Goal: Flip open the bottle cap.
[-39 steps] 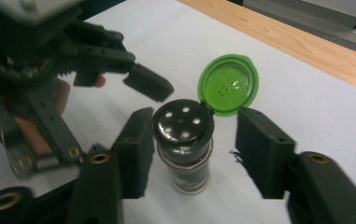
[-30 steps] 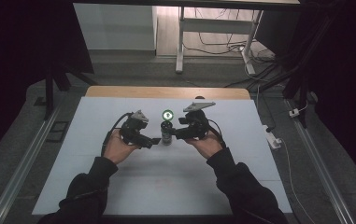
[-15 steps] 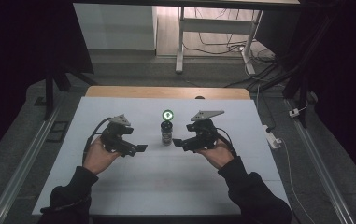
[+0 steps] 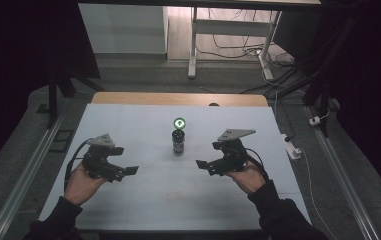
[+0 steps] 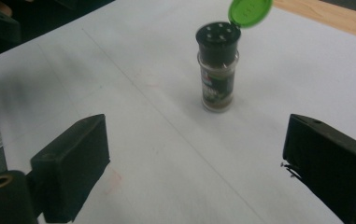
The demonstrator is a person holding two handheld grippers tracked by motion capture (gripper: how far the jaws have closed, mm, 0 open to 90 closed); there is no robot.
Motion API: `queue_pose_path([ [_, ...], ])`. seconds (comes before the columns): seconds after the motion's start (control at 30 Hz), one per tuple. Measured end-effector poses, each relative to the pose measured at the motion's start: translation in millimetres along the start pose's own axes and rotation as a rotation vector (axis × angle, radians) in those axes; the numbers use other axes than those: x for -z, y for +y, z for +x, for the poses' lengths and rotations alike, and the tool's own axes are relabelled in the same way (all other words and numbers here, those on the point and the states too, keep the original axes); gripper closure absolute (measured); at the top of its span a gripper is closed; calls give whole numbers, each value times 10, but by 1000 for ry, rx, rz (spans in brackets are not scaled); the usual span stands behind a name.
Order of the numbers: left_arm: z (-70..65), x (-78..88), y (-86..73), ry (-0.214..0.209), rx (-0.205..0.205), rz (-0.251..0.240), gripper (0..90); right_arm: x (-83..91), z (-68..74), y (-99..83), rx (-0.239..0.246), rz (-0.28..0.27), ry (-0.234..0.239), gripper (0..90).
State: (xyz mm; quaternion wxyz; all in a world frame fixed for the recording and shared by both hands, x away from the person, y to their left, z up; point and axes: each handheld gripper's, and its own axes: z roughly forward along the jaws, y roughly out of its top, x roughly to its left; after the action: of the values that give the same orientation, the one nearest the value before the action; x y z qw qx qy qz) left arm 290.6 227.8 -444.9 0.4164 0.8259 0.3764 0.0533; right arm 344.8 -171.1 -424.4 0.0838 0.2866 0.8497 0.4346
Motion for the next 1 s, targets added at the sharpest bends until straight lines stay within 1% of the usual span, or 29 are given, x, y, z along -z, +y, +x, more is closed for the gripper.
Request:
queue_pose_path([
  [0.07,-10,66,-61,2,13,-5,45,64,-6,-66,-6,1,-9,48],
  [0.2,-10,199,-214,26,39,-19,43,198,-22,-199,-21,-2,-25,38],
  [0.3,-23,299,-343,30,63,-32,42,302,-30,-299,-28,-9,-38,23],
  [0.33,-37,330,-382,37,68,-29,43,338,-33,-331,-30,-10,-44,20],
  [0.37,-59,361,-424,50,63,-16,40,375,-35,-364,-35,-12,-50,17],
  [0.4,-88,400,-482,69,56,-13,35,412,-37,-397,-41,-15,-54,14],
  [0.43,-108,441,-549,82,58,-16,35,451,-37,-432,-50,-17,-59,11],
  [0.5,-146,502,-685,90,73,-22,35,526,-41,-507,-65,-23,-73,4],
  [0.57,-188,529,-811,104,75,-43,18,602,-45,-594,-81,-26,-91,0],
  [0.6,-200,535,-863,97,82,-52,12,641,-49,-642,-91,-26,-100,0],
  [0.63,-212,536,-898,90,90,-51,10,681,-52,-694,-101,-25,-110,0],
  [0.73,-267,525,-941,107,78,-37,0,800,-59,-868,-128,-19,-157,0],
  [0.8,-293,519,-955,116,72,-31,0,866,-69,-986,-148,-5,-181,0],
  [0.9,-290,507,-991,127,85,-19,0,940,-81,-1124,-183,21,-199,0],
  [0.97,-269,503,-1029,125,106,-11,0,965,-80,-1184,-194,35,-218,0],
  [1.0,-258,503,-1043,122,118,-7,0,988,-75,-1191,-200,21,-227,0],
])
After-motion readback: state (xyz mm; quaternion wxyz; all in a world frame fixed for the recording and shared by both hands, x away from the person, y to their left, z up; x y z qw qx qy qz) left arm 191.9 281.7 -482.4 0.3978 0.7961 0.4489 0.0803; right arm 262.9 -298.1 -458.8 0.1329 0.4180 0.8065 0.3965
